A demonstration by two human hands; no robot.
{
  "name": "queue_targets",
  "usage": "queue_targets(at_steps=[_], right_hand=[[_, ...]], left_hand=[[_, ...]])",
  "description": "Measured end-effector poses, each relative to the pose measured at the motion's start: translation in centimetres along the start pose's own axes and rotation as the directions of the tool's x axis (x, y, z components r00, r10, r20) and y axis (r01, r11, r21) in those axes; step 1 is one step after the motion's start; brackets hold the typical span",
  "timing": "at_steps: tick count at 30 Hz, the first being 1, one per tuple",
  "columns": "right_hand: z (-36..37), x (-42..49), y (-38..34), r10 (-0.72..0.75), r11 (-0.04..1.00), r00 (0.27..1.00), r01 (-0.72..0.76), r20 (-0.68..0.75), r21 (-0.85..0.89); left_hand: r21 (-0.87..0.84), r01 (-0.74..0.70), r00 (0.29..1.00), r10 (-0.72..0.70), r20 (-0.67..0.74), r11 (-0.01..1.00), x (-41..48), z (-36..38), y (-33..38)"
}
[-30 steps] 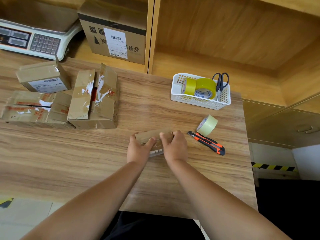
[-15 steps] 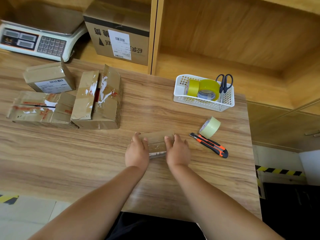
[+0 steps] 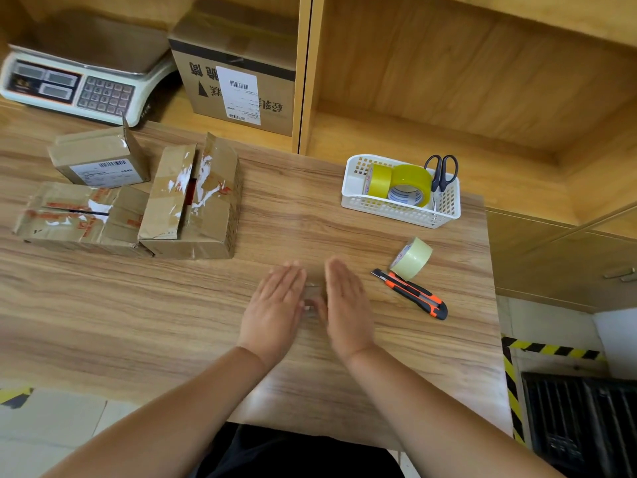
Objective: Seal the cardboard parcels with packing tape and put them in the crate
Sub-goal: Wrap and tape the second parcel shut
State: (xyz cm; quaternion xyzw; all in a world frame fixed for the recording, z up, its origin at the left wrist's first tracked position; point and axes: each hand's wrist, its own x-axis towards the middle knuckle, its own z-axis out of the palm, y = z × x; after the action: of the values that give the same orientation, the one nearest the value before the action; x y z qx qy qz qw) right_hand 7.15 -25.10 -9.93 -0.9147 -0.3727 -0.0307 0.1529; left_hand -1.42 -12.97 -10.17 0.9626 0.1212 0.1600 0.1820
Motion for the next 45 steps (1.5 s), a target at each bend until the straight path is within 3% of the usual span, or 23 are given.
queue_targets(at_steps=[2,4,10,15,18,24,31,38,40,42,45], right_hand=[[0.4,-0.7,0.4,-0.214,0.975,0.976,0.216,0.028,-0.055],[0.6,-0.9,0.9,-0.310,0.942,0.950,0.311,0.028,-0.130],[0.3,0.1,3.0,-0.450,0.846,0.891,0.445,0.055,-0.295],[-0.3,0.6,4.6,-0.513,0.817,0.858,0.500,0.034,-0.287],[-0.1,0.4,4.6,-0.511,0.836,0.858,0.483,-0.046,-0.261],[-0.7,-0.3,4.2,-0.513,0.827,0.858,0.487,-0.022,-0.281],[-0.6,-0.3,6.2,-0.558,0.798,0.830,0.528,-0.023,-0.290],[-0.6,-0.8,7.1,-0.522,0.830,0.851,0.492,-0.057,-0.262],[-0.4,-1.3,6.6,-0.459,0.880,0.882,0.435,-0.106,-0.190],[-0.3,-1.9,5.5,-0.306,0.952,0.941,0.307,-0.142,-0.014],[-0.5,-2.3,4.1,-0.156,0.972,0.977,0.178,-0.146,0.150]], left_hand=[[0.069,-0.147,0.985,0.140,0.097,0.987,-1.0,0.3,-0.5],[0.149,-0.229,0.966,0.205,0.158,0.962,-1.3,0.7,-1.2],[0.199,-0.391,0.919,0.368,0.144,0.898,-0.6,0.5,-3.0],[0.063,-0.414,0.900,0.398,0.179,0.908,-0.3,-0.1,-4.3],[0.067,-0.377,0.917,0.362,0.167,0.924,-0.3,-0.3,-3.8],[0.046,-0.382,0.919,0.373,0.130,0.923,-0.4,-0.1,-3.7],[0.157,-0.492,0.871,0.481,0.104,0.857,-0.3,-1.1,-4.7],[0.112,-0.387,0.922,0.384,0.049,0.915,-0.8,-1.1,-5.5],[0.075,-0.326,0.945,0.325,0.034,0.942,-0.8,-1.2,-4.9],[0.006,-0.248,0.969,0.248,-0.018,0.969,-0.9,-1.0,-4.3],[-0.093,-0.134,0.990,0.129,-0.059,0.987,-1.1,-1.2,-3.2]])
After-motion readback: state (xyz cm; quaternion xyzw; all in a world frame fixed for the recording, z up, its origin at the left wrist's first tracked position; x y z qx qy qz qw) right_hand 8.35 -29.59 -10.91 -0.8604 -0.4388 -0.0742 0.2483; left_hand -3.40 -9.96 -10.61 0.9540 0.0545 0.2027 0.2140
